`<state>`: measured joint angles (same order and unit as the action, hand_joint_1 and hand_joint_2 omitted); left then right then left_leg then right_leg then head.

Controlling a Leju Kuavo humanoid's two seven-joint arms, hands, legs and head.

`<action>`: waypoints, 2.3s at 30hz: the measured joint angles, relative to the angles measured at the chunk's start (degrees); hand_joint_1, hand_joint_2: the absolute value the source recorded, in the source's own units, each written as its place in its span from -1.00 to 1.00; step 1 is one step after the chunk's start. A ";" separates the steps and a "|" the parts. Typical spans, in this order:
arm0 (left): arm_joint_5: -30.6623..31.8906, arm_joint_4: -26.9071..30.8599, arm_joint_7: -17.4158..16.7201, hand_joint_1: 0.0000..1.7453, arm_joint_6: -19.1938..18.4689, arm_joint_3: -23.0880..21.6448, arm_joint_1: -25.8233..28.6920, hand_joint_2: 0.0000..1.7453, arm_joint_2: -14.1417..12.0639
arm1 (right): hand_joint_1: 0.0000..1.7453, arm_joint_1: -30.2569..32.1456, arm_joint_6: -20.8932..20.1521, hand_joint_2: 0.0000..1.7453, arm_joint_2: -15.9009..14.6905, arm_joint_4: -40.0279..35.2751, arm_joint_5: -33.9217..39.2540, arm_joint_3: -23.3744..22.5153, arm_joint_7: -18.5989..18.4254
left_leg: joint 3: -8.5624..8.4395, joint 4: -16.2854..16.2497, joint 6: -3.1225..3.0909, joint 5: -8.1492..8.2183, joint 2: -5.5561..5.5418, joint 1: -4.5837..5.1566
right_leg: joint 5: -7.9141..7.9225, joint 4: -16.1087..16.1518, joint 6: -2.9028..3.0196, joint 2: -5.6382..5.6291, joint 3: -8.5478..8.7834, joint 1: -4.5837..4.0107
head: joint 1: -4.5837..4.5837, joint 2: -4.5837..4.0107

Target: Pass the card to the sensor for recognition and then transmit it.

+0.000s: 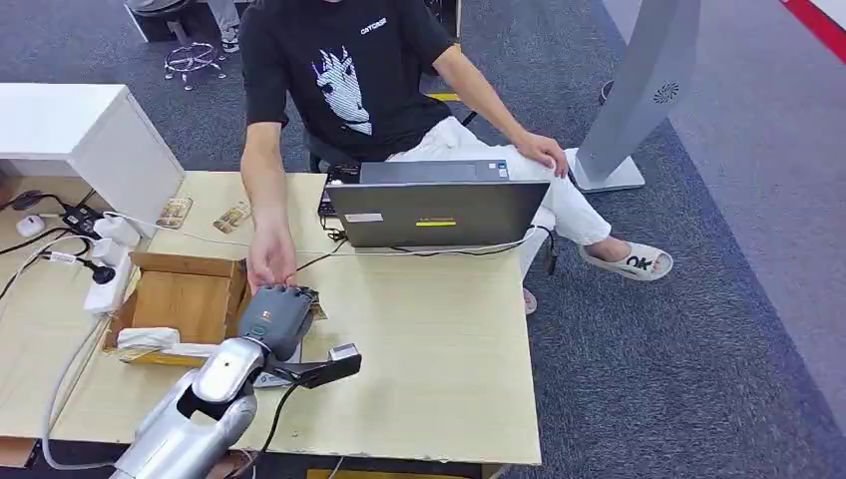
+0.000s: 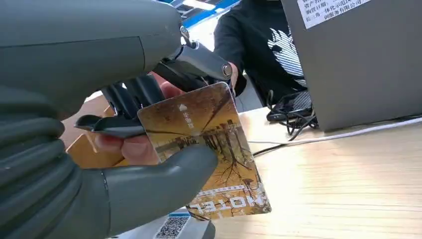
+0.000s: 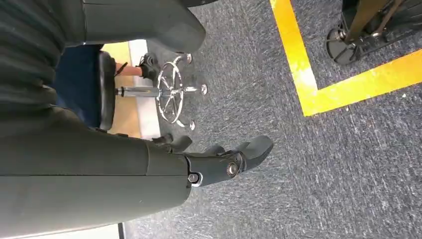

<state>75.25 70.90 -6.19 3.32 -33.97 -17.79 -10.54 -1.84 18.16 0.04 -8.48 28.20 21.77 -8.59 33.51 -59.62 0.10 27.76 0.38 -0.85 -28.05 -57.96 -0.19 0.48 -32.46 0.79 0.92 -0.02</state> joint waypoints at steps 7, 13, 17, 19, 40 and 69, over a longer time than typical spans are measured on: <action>1.49 -1.04 -1.03 1.00 1.07 0.17 -0.77 1.00 0.22 | -1.00 -0.02 0.11 1.00 0.00 0.00 -0.33 0.15 0.00 | -0.07 0.00 0.00 0.00 -0.02 0.00 | 0.00 0.00 0.00 0.03 0.10 0.00 | 0.00 0.00; 1.35 -3.19 -0.74 1.00 4.37 1.57 -0.60 1.00 1.51 | -1.00 -0.01 0.17 1.00 0.00 0.02 -0.15 0.66 -0.13 | -0.05 0.00 -0.04 -0.03 -0.03 0.00 | 0.03 0.00 -0.04 0.05 0.09 0.00 | 0.02 0.00; 1.44 -3.19 -0.70 1.00 4.33 1.83 -0.55 1.00 1.97 | -1.00 0.01 0.17 1.00 0.00 0.02 0.00 0.74 -0.15 | -0.04 0.00 -0.04 -0.03 -0.03 0.00 | 0.03 0.00 -0.05 0.04 0.08 0.00 | 0.00 0.00; 1.40 -3.17 -0.46 1.00 3.82 2.08 -0.29 1.00 2.05 | -1.00 0.01 0.17 1.00 0.00 0.02 0.20 0.76 -0.15 | -0.03 0.00 -0.03 -0.02 0.00 0.00 | 0.03 0.00 -0.05 0.01 0.05 0.00 | 0.02 0.00; -2.43 2.10 2.25 1.00 -2.43 2.56 4.35 1.00 -1.97 | -1.00 0.24 0.87 1.00 0.00 0.02 1.90 0.74 0.04 | 0.08 0.00 -0.04 -0.02 0.00 0.00 | 0.03 0.00 -0.05 0.00 -0.06 0.00 | 0.00 0.00; -2.84 13.49 -0.72 1.00 2.71 14.47 13.85 1.00 -2.56 | -1.00 0.96 3.76 1.00 1.29 0.55 1.90 2.89 0.46 | -0.13 0.06 0.01 -0.01 -0.01 -0.04 | -0.05 -0.01 -0.05 -0.01 0.14 -0.03 | 0.00 0.00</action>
<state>72.41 84.40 -6.91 6.03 -19.49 -3.94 -13.09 -0.87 21.92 1.33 -7.93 30.10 24.66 -8.13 33.38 -59.56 0.11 27.75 0.37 -0.89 -28.10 -57.97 -0.23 0.47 -32.32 0.76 0.92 -0.02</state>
